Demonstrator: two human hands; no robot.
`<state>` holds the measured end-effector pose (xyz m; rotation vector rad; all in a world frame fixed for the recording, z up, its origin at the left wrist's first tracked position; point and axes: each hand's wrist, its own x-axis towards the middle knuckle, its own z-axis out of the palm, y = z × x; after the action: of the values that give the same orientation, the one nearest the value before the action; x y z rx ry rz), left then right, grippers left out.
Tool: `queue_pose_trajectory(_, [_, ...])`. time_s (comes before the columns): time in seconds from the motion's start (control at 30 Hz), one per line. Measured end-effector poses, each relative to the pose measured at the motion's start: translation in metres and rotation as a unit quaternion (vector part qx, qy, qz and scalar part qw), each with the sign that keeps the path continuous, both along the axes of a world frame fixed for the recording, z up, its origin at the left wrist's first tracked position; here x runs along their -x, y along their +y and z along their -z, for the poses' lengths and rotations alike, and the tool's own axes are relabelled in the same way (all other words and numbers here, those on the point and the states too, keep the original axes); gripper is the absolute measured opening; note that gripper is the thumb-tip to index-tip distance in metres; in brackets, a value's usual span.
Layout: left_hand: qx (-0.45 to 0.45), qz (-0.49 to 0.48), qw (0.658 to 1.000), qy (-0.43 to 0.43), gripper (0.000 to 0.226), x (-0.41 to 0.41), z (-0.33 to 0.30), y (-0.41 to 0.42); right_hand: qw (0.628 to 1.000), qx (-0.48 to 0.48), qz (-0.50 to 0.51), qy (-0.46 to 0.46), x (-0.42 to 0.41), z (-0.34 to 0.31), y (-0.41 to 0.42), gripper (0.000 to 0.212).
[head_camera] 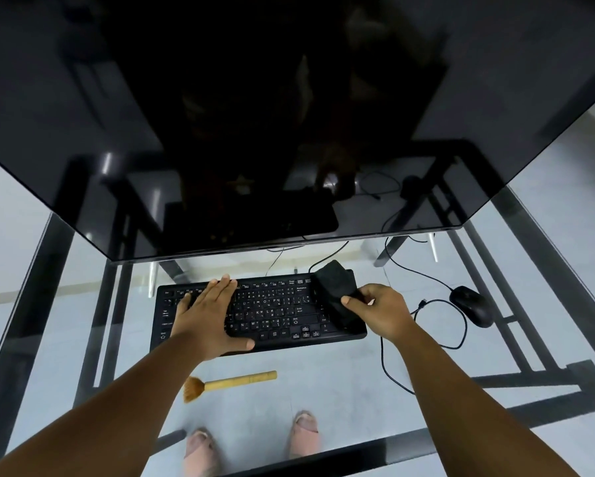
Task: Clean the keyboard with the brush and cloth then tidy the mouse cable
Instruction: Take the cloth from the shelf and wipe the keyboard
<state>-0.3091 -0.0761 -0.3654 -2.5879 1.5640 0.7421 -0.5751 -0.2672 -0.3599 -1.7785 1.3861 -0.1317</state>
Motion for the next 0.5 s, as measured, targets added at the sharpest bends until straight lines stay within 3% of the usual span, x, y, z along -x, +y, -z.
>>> queue_pose_trajectory(0.1, [0.015, -0.019, 1.0, 0.014, 0.099, -0.001, -0.003, -0.004, 1.0, 0.002, -0.012, -0.013, -0.005, 0.0, 0.001, 0.019])
queue_pose_trajectory(0.23, [0.08, -0.097, 0.988, 0.089, 0.061, 0.001, -0.008, -0.009, 0.992, -0.042, 0.024, -0.118, -0.003, 0.003, 0.001, 0.009])
queue_pose_trajectory(0.3, [0.152, -0.175, 0.952, 0.202, 0.045, 0.005, -0.013, -0.012, 0.972, -0.11, 0.038, -0.206, 0.0, 0.002, 0.001, 0.005])
queue_pose_trajectory(0.4, [0.2, -0.236, 0.89, 0.335, 0.029, 0.015, -0.029, -0.022, 0.906, -0.232, 0.043, -0.352, 0.0, -0.008, 0.004, 0.012])
queue_pose_trajectory(0.5, [0.228, -0.246, 0.838, 0.43, 0.025, 0.029, -0.05, -0.036, 0.872, -0.278, -0.006, -0.402, -0.009, -0.019, 0.009, 0.032])
